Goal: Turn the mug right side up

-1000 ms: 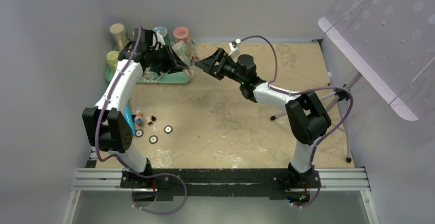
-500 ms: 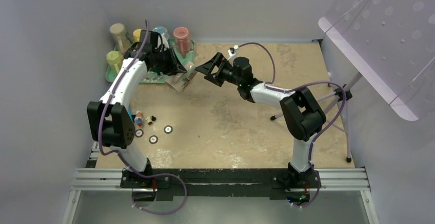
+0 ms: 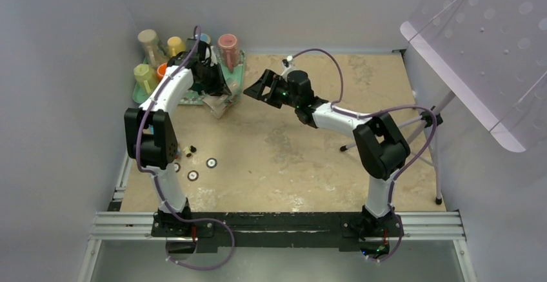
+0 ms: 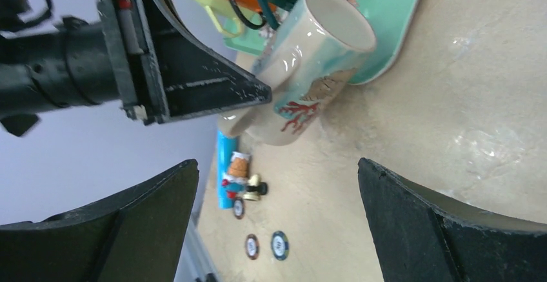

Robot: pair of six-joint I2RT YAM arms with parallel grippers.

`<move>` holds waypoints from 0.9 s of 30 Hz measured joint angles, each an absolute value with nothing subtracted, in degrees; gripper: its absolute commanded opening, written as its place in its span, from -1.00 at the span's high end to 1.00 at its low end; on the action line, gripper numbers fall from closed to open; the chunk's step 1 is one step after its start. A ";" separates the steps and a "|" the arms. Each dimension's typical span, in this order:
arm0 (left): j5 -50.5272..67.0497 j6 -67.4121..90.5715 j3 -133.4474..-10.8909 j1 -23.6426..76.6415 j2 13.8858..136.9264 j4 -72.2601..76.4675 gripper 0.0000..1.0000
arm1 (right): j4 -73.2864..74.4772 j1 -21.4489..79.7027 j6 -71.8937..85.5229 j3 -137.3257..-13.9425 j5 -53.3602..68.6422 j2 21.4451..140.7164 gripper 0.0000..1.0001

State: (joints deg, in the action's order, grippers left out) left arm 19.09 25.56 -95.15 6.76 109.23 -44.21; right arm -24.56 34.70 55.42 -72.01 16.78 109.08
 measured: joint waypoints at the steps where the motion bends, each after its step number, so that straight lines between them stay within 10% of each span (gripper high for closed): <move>1: 19.09 25.78 -95.37 6.79 109.23 -44.21 1.00 | -23.09 35.33 53.45 -72.01 15.29 108.60 -0.96; 13: 20.60 30.46 -97.25 6.76 109.23 -45.32 1.00 | -25.12 60.14 16.16 -71.53 -23.86 104.57 -0.97; 27: 23.05 34.72 -97.45 6.76 109.51 -45.30 1.00 | -34.87 65.58 -13.34 -81.89 -51.83 126.82 -0.97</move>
State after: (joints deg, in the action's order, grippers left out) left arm 23.05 34.72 -97.45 6.76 109.51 -45.30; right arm -34.87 65.58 -13.34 -81.89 -51.83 126.82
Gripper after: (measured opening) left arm 0.196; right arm 0.985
